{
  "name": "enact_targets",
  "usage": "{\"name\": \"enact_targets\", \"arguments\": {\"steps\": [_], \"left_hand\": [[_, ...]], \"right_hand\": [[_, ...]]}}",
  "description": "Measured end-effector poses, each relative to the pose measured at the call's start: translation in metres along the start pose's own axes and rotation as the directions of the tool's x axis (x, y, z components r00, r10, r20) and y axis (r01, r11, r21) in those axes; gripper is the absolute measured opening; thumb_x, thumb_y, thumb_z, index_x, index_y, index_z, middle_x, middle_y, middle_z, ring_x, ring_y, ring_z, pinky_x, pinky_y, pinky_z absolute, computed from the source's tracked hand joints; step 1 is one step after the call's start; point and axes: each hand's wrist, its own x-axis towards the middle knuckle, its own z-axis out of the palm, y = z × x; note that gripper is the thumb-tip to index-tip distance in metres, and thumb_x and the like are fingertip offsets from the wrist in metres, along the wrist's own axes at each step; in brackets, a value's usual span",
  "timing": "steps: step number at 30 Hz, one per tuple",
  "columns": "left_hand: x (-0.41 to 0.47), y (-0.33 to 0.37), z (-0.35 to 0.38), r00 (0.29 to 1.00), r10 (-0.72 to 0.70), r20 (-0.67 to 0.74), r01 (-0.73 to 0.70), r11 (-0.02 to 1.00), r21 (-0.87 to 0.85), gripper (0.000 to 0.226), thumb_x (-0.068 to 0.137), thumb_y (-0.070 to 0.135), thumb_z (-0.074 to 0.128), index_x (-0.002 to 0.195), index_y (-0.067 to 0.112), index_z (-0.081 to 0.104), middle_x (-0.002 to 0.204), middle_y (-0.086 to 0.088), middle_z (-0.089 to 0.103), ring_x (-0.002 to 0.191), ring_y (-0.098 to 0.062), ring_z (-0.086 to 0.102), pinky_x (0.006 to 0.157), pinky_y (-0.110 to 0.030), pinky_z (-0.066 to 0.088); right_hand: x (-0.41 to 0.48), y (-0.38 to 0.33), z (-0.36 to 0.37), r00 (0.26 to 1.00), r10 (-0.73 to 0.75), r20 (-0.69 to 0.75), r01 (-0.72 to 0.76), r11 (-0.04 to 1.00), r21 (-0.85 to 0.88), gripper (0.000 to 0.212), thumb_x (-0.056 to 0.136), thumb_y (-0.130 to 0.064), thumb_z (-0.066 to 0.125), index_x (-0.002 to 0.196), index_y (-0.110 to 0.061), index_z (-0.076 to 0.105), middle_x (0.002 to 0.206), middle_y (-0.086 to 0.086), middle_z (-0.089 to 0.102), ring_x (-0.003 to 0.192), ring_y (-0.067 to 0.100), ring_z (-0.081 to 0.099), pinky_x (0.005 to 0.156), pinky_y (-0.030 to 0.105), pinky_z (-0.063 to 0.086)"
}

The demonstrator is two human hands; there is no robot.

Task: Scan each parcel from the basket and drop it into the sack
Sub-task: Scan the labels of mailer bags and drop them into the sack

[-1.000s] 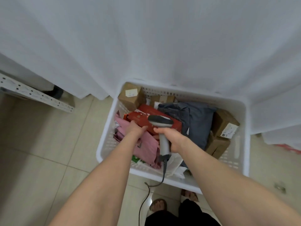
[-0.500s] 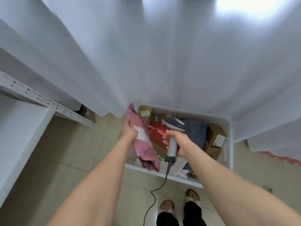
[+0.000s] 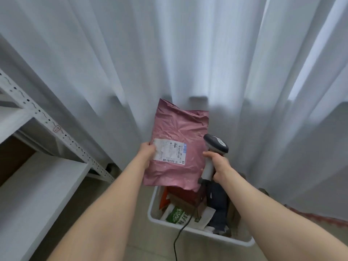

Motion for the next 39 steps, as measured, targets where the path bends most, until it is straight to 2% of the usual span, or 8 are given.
{"name": "enact_targets", "arguments": {"steps": [7,9,11,15,21,27,34,39], "left_hand": [[-0.118,0.016,-0.018,0.998,0.058,0.028,-0.055,0.993,-0.109,0.031,0.086,-0.007,0.036,0.100,0.004,0.060,0.075,-0.010,0.060,0.063,-0.022,0.058,0.060,-0.028,0.052],[-0.150,0.015,-0.023,0.995,0.050,0.083,-0.042,0.994,-0.101,0.015,0.086,0.002,0.051,0.096,0.006,0.061,0.085,-0.013,0.066,0.069,-0.024,0.061,0.064,-0.026,0.052],[-0.180,0.012,-0.028,0.980,0.035,0.196,-0.021,0.997,-0.072,0.027,0.082,0.011,0.070,0.107,0.004,0.060,0.100,-0.015,0.070,0.080,-0.025,0.068,0.072,-0.031,0.056],[-0.235,0.008,-0.032,0.977,0.025,0.212,-0.030,0.999,0.022,0.047,0.072,0.010,0.082,0.112,0.001,0.058,0.102,-0.015,0.071,0.081,-0.025,0.071,0.063,-0.031,0.057],[-0.281,0.009,-0.038,0.985,0.121,0.125,-0.118,0.993,-0.029,0.037,0.075,0.000,0.077,0.106,0.000,0.058,0.094,-0.011,0.066,0.072,-0.021,0.065,0.052,-0.027,0.052],[-0.287,0.000,-0.071,0.895,0.028,0.446,0.014,0.996,-0.090,0.043,0.081,0.006,0.071,0.121,0.005,0.056,0.110,-0.015,0.069,0.089,-0.027,0.069,0.075,-0.037,0.059],[-0.274,-0.019,-0.093,0.960,0.098,0.264,-0.045,0.979,-0.200,0.039,0.087,0.000,0.065,0.124,0.001,0.054,0.095,-0.011,0.068,0.075,-0.021,0.065,0.059,-0.030,0.056],[-0.260,-0.034,-0.105,0.973,0.137,0.183,-0.083,0.957,-0.277,0.037,0.090,-0.001,0.060,0.126,-0.003,0.053,0.123,-0.021,0.060,0.078,-0.021,0.060,0.084,-0.034,0.048]], "right_hand": [[-0.104,-0.004,-0.047,0.991,-0.074,0.113,0.071,0.997,0.028,0.042,0.079,-0.014,0.077,0.116,-0.013,0.056,0.097,0.011,0.063,0.086,0.030,0.063,0.079,0.044,0.057],[-0.128,0.002,-0.062,0.986,-0.129,0.103,0.127,0.992,0.022,0.049,0.078,-0.011,0.077,0.121,-0.011,0.054,0.098,0.010,0.064,0.088,0.030,0.064,0.085,0.045,0.056],[-0.150,0.006,-0.074,0.981,-0.184,0.057,0.184,0.983,0.003,0.052,0.078,-0.006,0.076,0.124,-0.008,0.053,0.098,0.010,0.063,0.093,0.031,0.063,0.092,0.047,0.054],[-0.185,0.010,-0.090,0.964,-0.267,0.013,0.267,0.963,-0.044,0.056,0.077,0.004,0.073,0.128,-0.002,0.051,0.115,0.019,0.064,0.105,0.037,0.063,0.096,0.049,0.051],[-0.221,0.008,-0.095,0.942,-0.335,-0.011,0.331,0.936,-0.118,0.052,0.076,0.002,0.073,0.123,-0.004,0.053,0.109,0.018,0.064,0.102,0.038,0.064,0.095,0.051,0.052],[-0.238,0.007,-0.086,0.915,-0.395,-0.087,0.385,0.916,-0.109,0.042,0.078,0.003,0.069,0.118,-0.004,0.056,0.093,0.011,0.060,0.092,0.032,0.063,0.092,0.045,0.053],[-0.249,0.030,-0.061,0.928,-0.372,0.016,0.371,0.918,-0.141,0.042,0.079,0.000,0.070,0.117,-0.008,0.057,0.106,0.015,0.066,0.101,0.035,0.065,0.095,0.051,0.052],[-0.261,0.056,-0.046,0.920,-0.377,0.103,0.390,0.904,-0.175,0.029,0.083,-0.001,0.068,0.107,-0.009,0.055,0.099,0.016,0.065,0.092,0.033,0.066,0.088,0.049,0.055]]}}
